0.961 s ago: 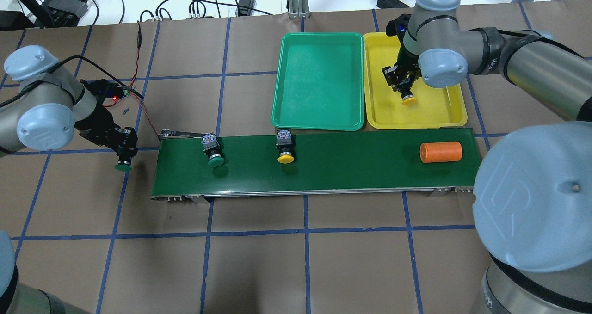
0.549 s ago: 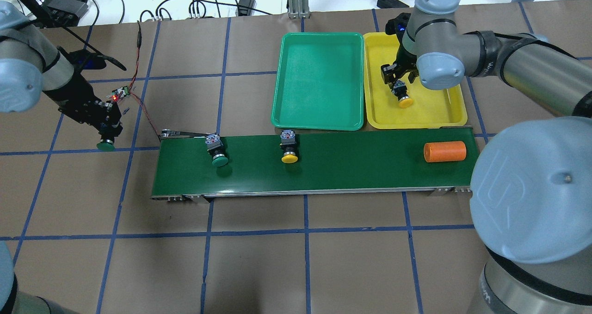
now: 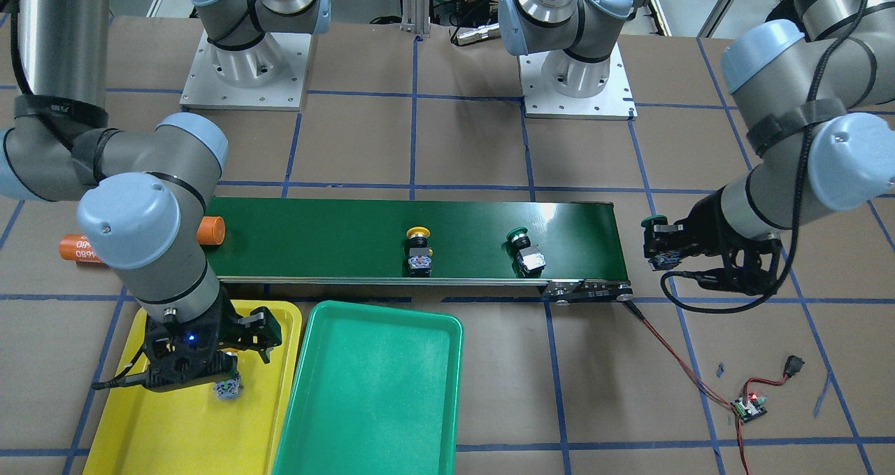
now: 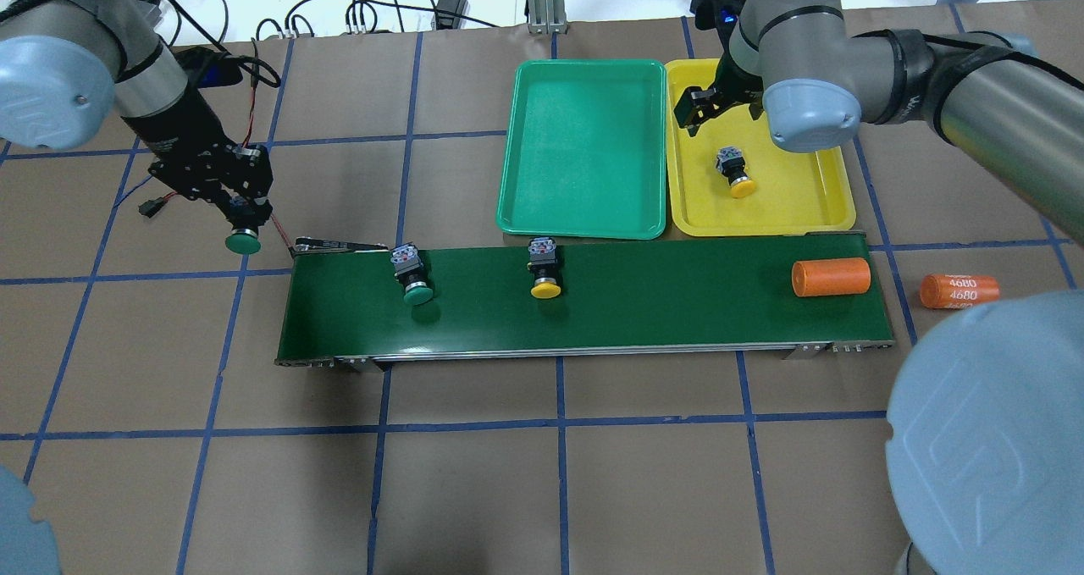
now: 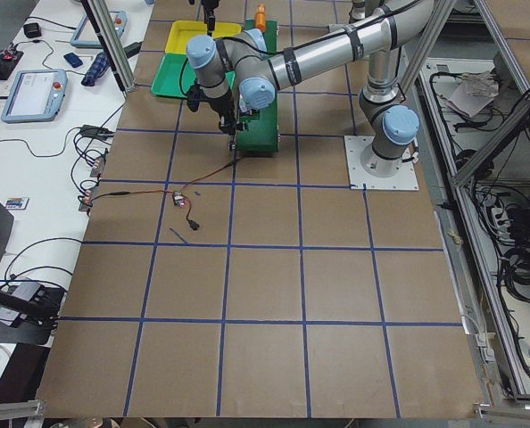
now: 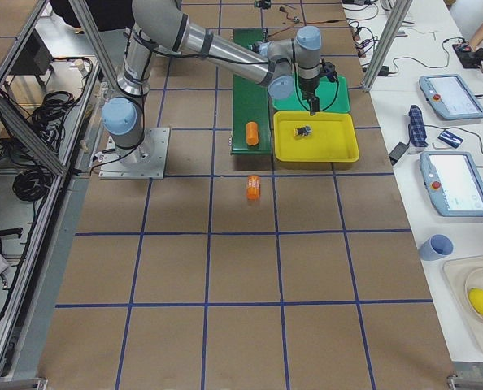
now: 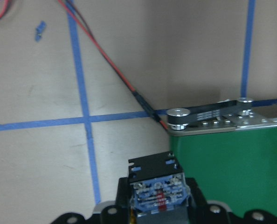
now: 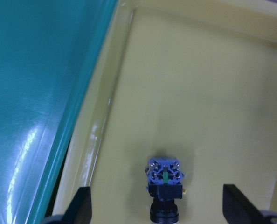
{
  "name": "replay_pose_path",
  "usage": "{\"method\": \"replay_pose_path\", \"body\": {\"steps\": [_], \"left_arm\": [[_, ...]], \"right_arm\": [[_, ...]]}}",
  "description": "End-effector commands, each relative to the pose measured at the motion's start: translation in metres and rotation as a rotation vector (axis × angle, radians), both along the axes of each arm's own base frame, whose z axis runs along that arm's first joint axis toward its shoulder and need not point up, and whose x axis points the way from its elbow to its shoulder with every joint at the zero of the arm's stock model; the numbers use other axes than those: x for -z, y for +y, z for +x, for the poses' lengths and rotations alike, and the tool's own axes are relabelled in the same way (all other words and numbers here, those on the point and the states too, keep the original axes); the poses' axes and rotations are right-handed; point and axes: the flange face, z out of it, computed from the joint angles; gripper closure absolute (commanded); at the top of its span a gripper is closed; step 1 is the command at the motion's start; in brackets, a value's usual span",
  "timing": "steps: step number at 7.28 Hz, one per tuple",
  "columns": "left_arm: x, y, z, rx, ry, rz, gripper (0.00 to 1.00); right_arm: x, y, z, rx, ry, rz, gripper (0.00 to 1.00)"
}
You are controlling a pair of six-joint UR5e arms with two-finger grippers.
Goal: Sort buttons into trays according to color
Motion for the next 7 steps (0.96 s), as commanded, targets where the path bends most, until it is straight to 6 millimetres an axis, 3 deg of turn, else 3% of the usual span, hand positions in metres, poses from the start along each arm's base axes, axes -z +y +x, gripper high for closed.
{"method": "replay_pose_path", "body": {"steps": [1, 3, 6, 7], "left_arm": [[0.032, 0.015, -0.026, 0.021, 0.007, 0.061, 1.00], [0.062, 0.020, -0.029, 0.034, 0.014, 0.081, 1.00], [0.072, 0.016, -0.030, 0.030, 0.022, 0.072, 1.00], [0.075, 0.016, -0.032, 0.033, 0.023, 0.079, 0.36]], "right_arm": [[-0.040, 0.029, 0.037, 0.044, -0.025, 0.015, 0.00], [-0.057, 0.059, 0.060, 0.089, -0.038, 0.042, 0.02], [-0.029, 0.110, 0.077, 0.144, -0.051, 0.093, 0.04], [-0.027, 0.122, 0.090, 0.158, -0.053, 0.103, 0.04]]}}
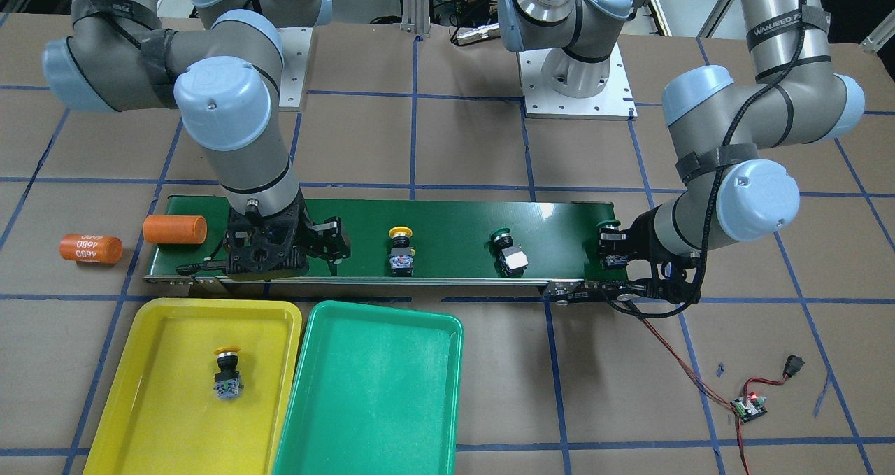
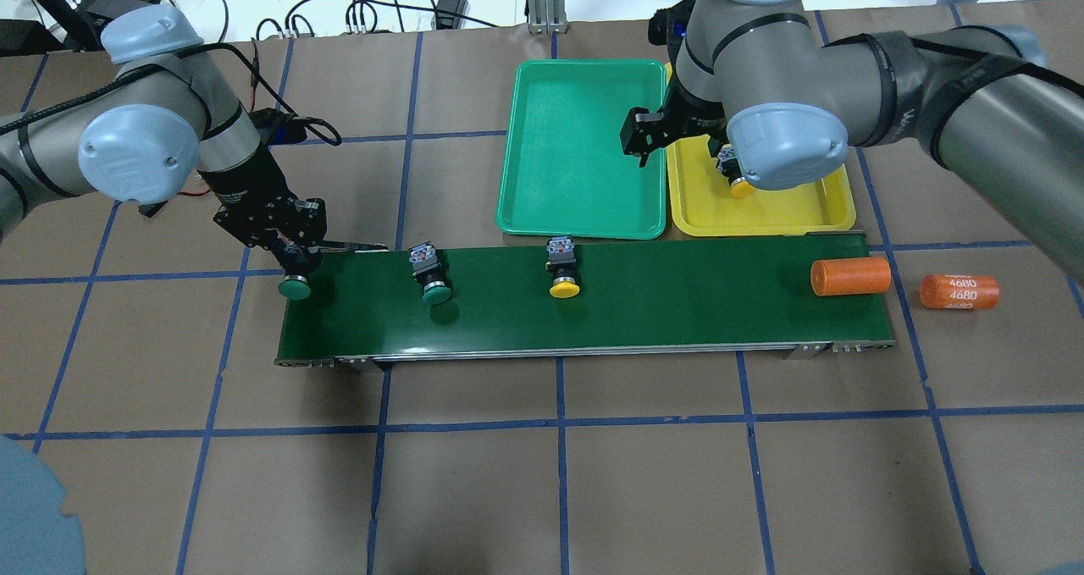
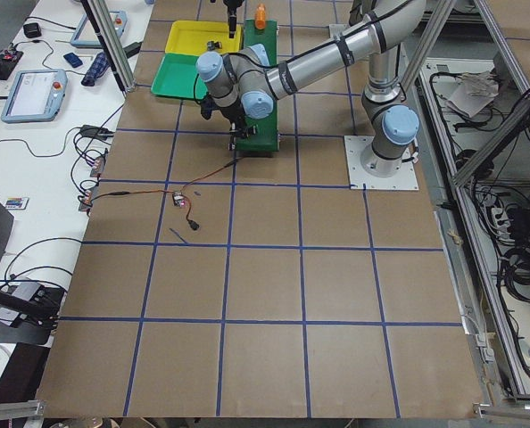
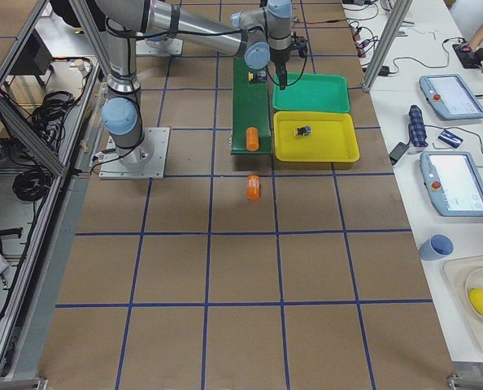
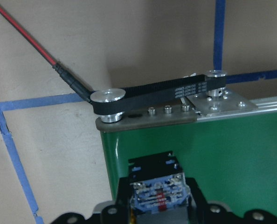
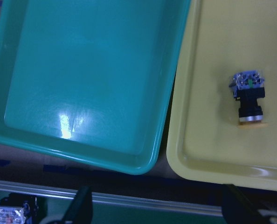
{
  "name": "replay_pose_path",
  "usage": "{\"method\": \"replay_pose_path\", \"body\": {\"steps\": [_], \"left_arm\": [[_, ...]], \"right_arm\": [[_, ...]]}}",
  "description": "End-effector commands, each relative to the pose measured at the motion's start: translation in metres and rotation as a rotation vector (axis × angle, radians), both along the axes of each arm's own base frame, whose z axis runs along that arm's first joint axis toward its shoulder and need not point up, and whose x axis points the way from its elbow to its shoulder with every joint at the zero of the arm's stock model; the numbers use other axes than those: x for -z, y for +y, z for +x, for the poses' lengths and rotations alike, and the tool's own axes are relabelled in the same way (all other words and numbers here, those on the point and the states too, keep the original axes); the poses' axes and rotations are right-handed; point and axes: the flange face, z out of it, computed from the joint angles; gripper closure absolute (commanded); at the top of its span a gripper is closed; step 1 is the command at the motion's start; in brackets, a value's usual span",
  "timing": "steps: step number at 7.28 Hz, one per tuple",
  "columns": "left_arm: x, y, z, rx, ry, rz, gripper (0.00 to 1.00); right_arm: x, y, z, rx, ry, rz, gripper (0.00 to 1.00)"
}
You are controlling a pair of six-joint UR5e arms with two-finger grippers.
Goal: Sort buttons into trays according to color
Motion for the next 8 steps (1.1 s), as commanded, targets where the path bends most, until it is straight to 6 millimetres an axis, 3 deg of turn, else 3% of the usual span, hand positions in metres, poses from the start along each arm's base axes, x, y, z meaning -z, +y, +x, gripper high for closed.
{"method": "replay_pose_path", "body": {"steps": [1, 3, 6, 7, 8], "left_arm": [[0.004, 0.000, -0.003, -0.003, 0.004, 0.007, 0.00], [-0.007, 0.000, -0.004, 0.004, 0.000, -0.012, 0.00], [-0.113, -0.008, 0.008, 0.023, -0.139, -0.162, 0.00], [-0.148, -0.005, 0.012, 0.028, -0.187, -0.194, 0.00], [-0.187, 0.011, 0.008, 0.024, -0.185, -0.210, 0.00]], "right_arm": [[0.008, 0.026, 0.032, 0.057, -0.006, 0.020, 0.04], [0.009, 0.040, 0.058, 0.063, 0.000, 0.023, 0.04], [0.023, 0.050, 0.068, 0.067, 0.000, 0.041, 0.07], [0.026, 0.052, 0.069, 0.062, 0.003, 0.045, 0.07], [0.031, 0.052, 0.069, 0.058, 0.007, 0.051, 0.07]]}}
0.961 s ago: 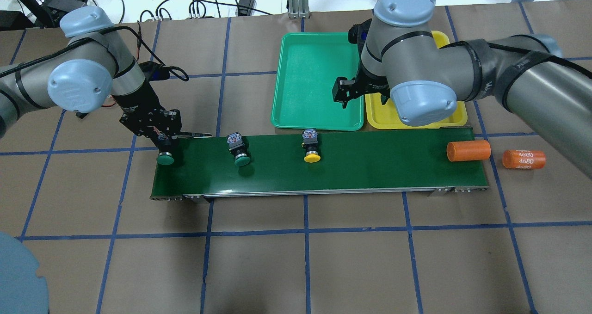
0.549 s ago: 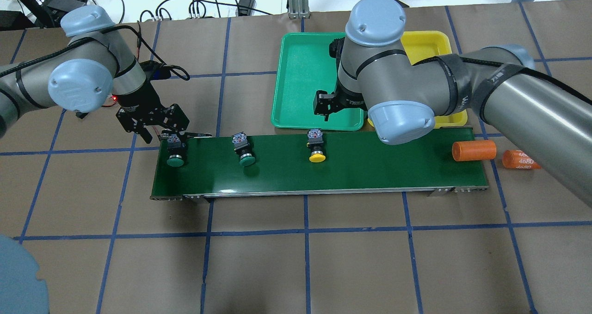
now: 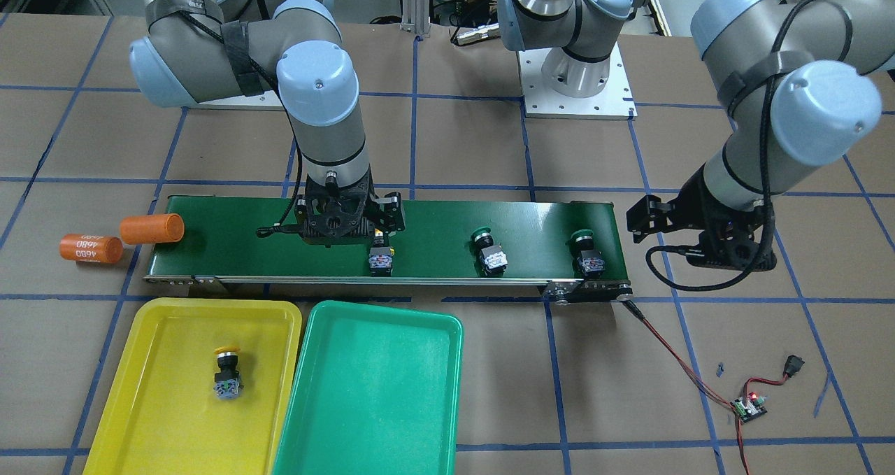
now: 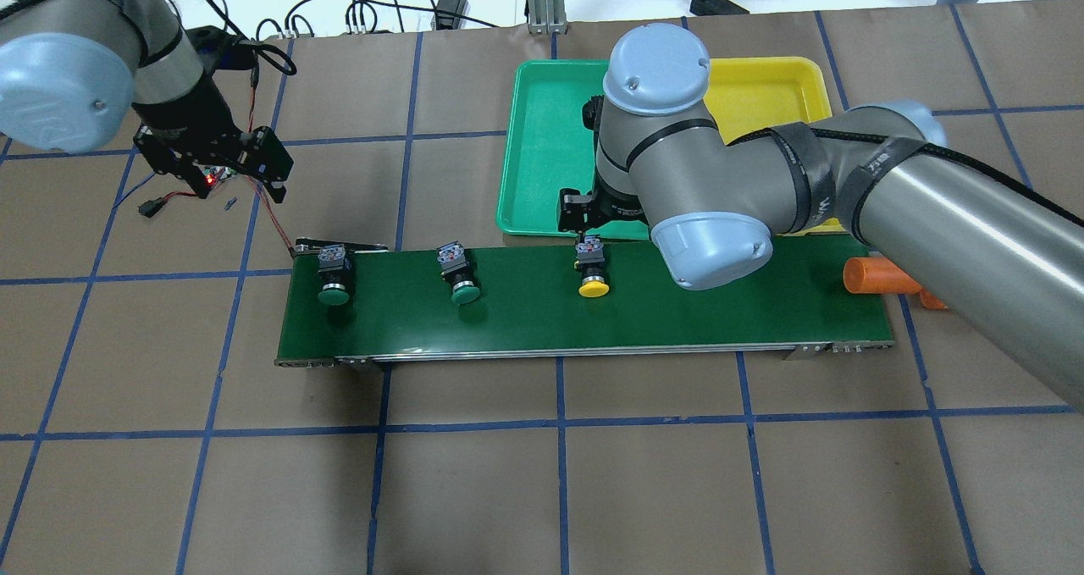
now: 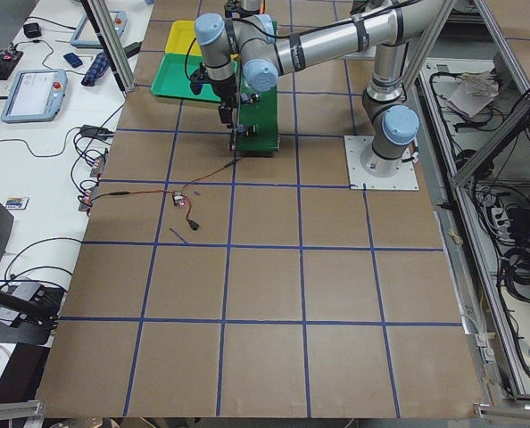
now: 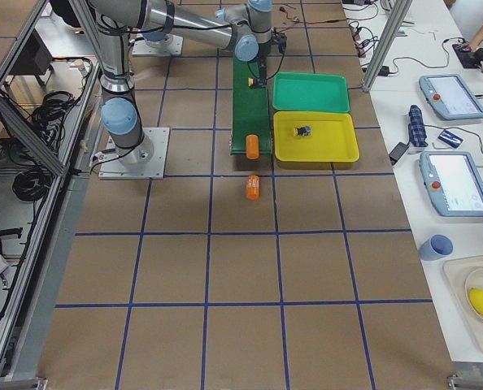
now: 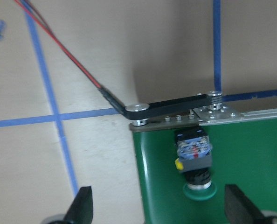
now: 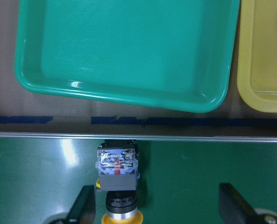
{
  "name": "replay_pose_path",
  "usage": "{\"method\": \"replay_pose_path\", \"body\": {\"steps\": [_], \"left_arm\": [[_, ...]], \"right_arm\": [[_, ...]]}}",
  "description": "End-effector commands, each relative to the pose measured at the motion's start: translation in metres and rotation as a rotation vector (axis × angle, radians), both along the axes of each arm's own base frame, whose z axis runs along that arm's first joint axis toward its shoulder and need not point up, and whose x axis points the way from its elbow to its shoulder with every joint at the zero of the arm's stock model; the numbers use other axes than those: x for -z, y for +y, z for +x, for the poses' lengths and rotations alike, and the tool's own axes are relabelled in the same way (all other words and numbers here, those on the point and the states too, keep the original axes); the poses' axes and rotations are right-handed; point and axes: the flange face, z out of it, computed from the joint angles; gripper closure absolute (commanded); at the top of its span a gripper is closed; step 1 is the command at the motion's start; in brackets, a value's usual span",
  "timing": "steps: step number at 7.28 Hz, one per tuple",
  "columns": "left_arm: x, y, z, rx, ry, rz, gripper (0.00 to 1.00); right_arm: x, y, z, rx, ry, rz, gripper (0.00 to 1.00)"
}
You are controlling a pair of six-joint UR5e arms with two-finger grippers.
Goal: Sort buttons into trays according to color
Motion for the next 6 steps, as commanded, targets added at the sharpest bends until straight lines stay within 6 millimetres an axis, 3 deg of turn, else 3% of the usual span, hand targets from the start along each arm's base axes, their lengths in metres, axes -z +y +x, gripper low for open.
{"method": "replay_pose_path", "body": {"steps": [1, 2, 4, 6], "left_arm": [[-0.082, 0.036, -0.006, -0.020, -0.026, -0.053, 0.00], [-0.095, 0.044, -0.008, -0.077, -0.030, -0.070, 0.00], [-0.105, 0.057, -0.049, -0.032, -0.006, -0.087, 0.00], [-0.100, 0.068, -0.082, 0.031, -0.001, -0.070, 0.00]], "right_arm": [[0.010, -0.002, 0.001, -0.011, 0.001, -0.005, 0.07], [0.019, -0.006, 0.003, -0.017, 0.003, -0.006, 0.08], [0.034, -0.012, 0.004, -0.035, 0.008, 0.000, 0.14], [0.045, -0.007, -0.005, -0.098, 0.086, 0.006, 0.35]]}}
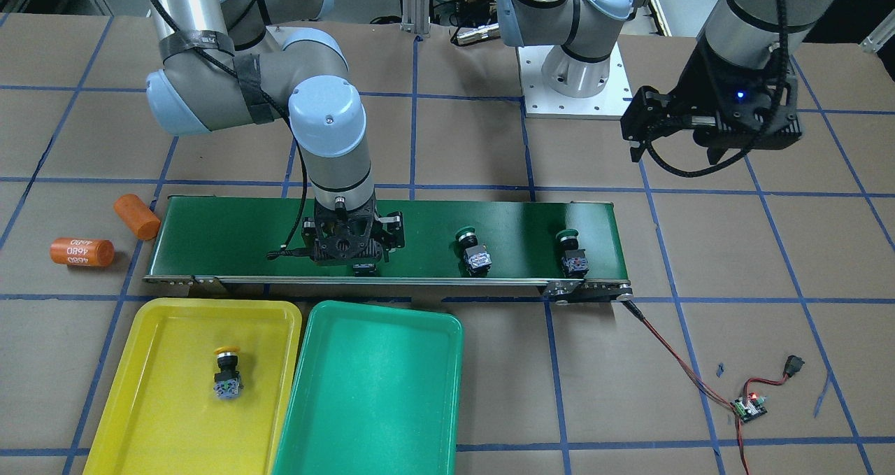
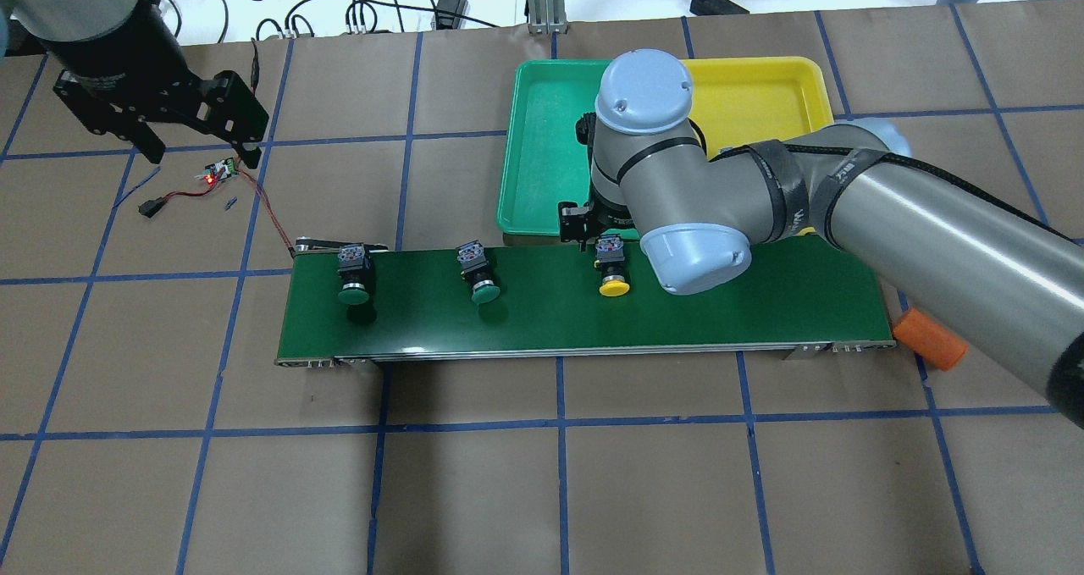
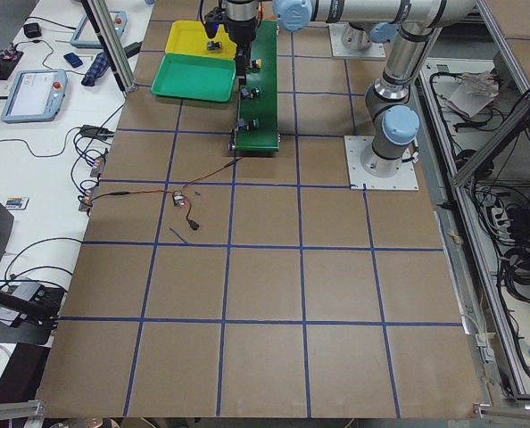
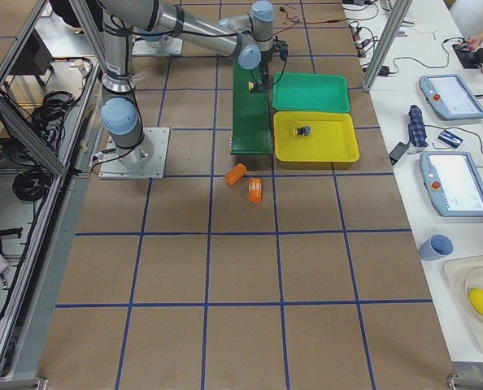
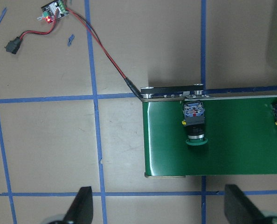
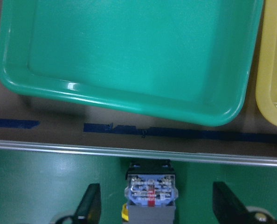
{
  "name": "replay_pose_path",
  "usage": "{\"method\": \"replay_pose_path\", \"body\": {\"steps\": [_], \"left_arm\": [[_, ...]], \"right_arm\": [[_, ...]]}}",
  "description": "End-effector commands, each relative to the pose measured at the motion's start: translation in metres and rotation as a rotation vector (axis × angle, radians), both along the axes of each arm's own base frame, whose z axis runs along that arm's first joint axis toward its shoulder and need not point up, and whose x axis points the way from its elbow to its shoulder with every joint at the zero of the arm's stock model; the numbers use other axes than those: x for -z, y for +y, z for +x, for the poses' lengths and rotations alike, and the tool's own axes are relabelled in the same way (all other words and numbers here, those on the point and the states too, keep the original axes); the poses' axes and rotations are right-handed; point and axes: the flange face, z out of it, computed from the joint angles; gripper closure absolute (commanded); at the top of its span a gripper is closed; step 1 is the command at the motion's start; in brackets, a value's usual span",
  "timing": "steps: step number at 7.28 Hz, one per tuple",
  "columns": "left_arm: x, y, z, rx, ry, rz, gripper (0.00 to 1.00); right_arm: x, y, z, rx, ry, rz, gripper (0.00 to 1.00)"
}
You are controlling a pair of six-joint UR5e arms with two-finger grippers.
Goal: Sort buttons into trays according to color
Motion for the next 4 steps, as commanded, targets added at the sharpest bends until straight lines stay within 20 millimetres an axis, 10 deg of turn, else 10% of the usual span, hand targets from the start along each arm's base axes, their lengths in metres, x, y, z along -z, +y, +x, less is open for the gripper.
{"method": "replay_pose_path", "body": {"steps": [1, 3, 4], "left_arm": [[0.013, 0.002, -0.022, 0.039, 0.000, 0.025, 0.00], [0.015, 0.011, -0.024, 0.036, 0.011, 0.029, 0.00], [0.013, 0.014, -0.025, 0.036, 0.014, 0.023, 0.00]], "right_arm": [[0.016, 0.007, -0.009, -0.054, 0.065, 0.017, 0.44], [0.020, 0.002, -0.010, -0.054, 0.059, 0.004, 0.53], [0.020, -0.003, -0.012, -0.048, 0.052, 0.001, 0.82]]}}
